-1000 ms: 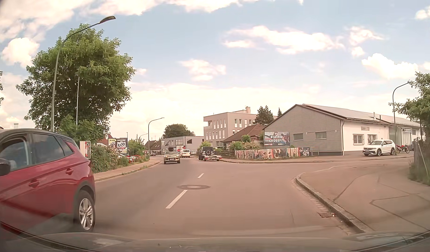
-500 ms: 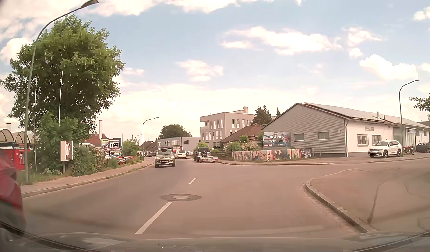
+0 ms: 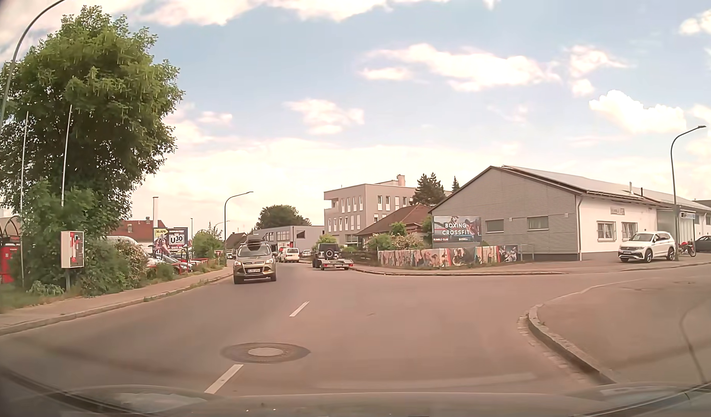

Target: Follow the waypoints while adhering to traffic rules and regulations

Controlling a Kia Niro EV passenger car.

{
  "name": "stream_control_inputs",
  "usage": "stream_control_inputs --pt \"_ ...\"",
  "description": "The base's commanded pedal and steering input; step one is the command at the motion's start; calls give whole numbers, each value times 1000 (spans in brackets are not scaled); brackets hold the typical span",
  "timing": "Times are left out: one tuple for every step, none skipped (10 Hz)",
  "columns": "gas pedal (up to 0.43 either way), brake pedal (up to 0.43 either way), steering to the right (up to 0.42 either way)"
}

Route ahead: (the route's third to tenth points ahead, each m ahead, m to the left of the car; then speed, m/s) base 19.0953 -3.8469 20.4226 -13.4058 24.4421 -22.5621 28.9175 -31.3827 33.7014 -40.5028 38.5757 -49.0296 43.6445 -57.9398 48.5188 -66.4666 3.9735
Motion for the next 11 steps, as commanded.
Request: stream_control_inputs --pt "47 18 27" --pt "47 18 27" --pt "47 18 27" --pt "47 18 27" --pt "59 18 27" --pt "59 18 27" --pt "59 18 32" --pt "59 18 41" --pt "59 18 49" --pt "59 18 49" --pt "47 18 58"
